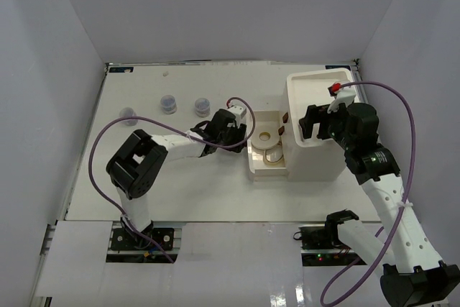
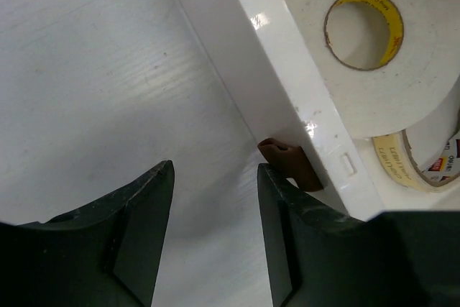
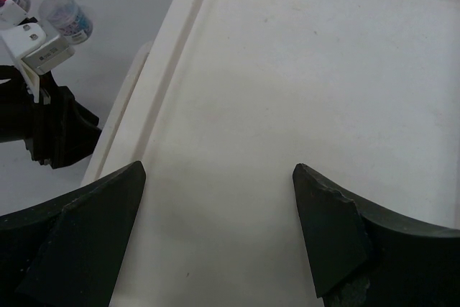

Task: Sort the stationery into containers
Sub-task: Close the drawer in the storage box.

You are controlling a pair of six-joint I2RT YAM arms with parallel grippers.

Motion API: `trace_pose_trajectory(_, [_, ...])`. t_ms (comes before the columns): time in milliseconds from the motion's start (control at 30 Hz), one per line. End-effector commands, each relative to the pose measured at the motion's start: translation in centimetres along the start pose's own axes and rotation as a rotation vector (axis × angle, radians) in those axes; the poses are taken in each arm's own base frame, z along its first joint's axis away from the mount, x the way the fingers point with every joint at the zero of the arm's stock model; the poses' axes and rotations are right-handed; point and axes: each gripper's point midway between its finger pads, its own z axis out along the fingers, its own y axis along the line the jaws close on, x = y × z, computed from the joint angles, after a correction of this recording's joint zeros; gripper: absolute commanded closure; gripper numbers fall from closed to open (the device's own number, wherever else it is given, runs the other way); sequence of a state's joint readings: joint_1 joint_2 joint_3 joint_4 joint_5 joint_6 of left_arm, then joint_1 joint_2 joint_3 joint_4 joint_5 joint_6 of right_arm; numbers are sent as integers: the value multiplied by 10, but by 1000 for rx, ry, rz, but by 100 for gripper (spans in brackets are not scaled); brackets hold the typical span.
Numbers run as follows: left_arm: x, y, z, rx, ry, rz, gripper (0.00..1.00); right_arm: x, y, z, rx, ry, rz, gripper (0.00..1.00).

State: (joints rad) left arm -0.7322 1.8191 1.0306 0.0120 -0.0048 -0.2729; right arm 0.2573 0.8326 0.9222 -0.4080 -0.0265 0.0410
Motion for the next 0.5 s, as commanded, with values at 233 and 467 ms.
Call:
trace_pose_trajectory(233, [-60, -67, 13, 195, -129, 5, 40, 37, 4, 7, -24, 153, 34, 10])
trace_pose_trajectory(467, [-69, -104, 23, 286, -141, 12, 40, 44, 7, 9, -38, 172, 39, 10])
